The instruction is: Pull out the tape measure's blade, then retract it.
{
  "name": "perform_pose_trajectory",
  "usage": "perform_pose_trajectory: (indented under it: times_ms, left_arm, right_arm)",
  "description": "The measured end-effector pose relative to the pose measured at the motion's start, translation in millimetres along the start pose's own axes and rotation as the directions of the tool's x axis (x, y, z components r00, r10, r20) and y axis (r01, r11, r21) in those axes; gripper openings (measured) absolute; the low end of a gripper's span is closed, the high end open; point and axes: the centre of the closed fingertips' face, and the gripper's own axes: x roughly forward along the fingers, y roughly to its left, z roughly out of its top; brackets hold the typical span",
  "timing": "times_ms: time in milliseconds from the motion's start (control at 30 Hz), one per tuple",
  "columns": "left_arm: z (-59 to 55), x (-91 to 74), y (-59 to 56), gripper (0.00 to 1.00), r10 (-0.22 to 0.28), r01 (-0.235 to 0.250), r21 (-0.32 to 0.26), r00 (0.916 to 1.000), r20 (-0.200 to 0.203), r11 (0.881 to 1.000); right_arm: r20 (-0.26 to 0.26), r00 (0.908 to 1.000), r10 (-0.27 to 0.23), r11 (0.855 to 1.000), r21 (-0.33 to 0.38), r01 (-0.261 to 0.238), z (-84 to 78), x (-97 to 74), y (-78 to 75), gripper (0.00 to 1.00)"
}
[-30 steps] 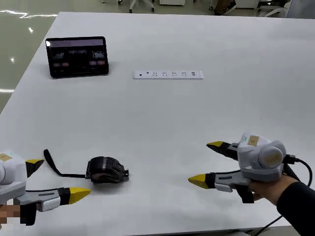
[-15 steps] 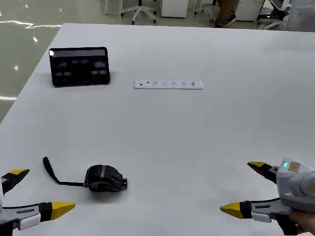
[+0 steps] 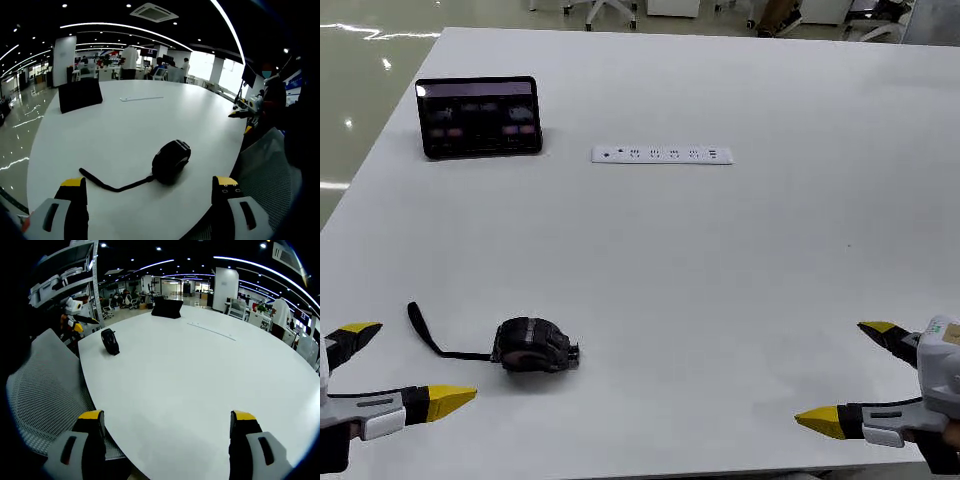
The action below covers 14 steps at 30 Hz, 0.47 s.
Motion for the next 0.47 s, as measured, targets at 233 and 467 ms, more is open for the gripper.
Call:
perform_pose_trajectory:
  times_ms: [233, 467]
  left_arm:
    - [1.1, 0.5, 1.1, 1.00, -0.007, 0.007, -0.001, 1.0000, 0.000, 1.000]
    - [-1.4, -0.7, 1.7, 1.00, -0.010, 0.010, -0.005, 0.9999, -0.002, 1.000]
  right_arm:
    - [0.002, 1.0000, -0.003, 1.000, -0.002, 0.003, 1.4, -1.7, 2.8, 1.00]
    - [0.003, 1.0000, -0.006, 1.000, 0.005, 0.006, 0.9, -1.5, 1.2, 1.00]
